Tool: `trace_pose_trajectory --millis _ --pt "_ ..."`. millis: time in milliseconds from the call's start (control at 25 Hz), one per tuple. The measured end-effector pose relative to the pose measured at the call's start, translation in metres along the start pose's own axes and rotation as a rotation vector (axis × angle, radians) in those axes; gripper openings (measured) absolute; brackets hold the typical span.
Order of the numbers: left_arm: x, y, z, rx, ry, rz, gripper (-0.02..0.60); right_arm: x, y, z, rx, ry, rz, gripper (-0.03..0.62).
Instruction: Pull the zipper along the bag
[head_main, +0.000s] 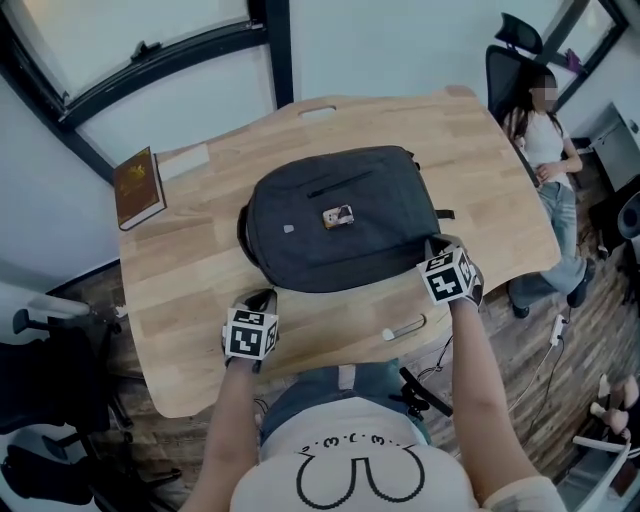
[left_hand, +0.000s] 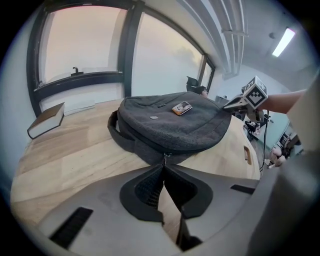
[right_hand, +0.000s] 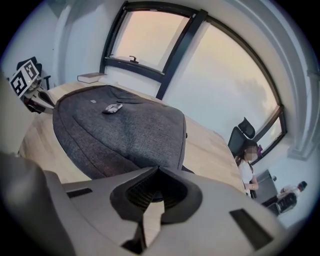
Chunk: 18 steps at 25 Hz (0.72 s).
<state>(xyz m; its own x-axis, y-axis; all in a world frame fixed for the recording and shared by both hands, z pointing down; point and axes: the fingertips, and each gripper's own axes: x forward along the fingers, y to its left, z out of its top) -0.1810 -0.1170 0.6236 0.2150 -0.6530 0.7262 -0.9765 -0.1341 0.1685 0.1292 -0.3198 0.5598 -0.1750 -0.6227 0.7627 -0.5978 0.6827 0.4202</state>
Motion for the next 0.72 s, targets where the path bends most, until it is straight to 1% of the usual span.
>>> trace_pose_trajectory --millis 40,120,200,240,320,400,480,560,640,720 --pt "-0.001 -0.004 0.0 -0.005 0.0 -0.019 0.018 0.001 -0.002 0.0 0.012 0.004 -0.001 0.051" --pt "-0.002 -0.015 -0.001 -0.002 0.002 -0.084 0.017 0.005 -0.01 0.002 0.016 0.009 -0.023 0.051" --pt "-0.003 -0.031 -0.001 0.03 0.015 -0.15 0.017 0.012 -0.022 0.007 -0.017 0.0 -0.073 0.051" --pt "-0.002 -0.04 -0.002 0.049 0.024 -0.17 0.017 0.016 -0.028 0.01 -0.041 -0.009 -0.101 0.048" --pt "0.0 -0.058 -0.001 0.073 0.038 -0.187 0.017 0.023 -0.04 0.014 -0.061 -0.023 -0.142 0.043" --pt "0.003 -0.075 0.003 0.074 0.042 -0.19 0.017 0.025 -0.053 0.017 -0.025 -0.033 -0.156 0.044" --pt "0.008 -0.089 0.007 0.069 0.045 -0.19 0.017 0.023 -0.061 0.021 0.044 -0.06 -0.14 0.049" --pt "0.013 -0.102 0.008 0.079 0.053 -0.19 0.017 0.018 -0.06 0.028 0.086 -0.112 -0.106 0.052" --pt "0.019 -0.117 0.01 0.09 0.063 -0.196 0.017 0.011 -0.051 0.034 0.09 -0.162 -0.051 0.052" --pt "0.027 -0.132 0.012 0.091 0.069 -0.2 0.017 0.001 -0.035 0.039 0.086 -0.204 0.036 0.052"
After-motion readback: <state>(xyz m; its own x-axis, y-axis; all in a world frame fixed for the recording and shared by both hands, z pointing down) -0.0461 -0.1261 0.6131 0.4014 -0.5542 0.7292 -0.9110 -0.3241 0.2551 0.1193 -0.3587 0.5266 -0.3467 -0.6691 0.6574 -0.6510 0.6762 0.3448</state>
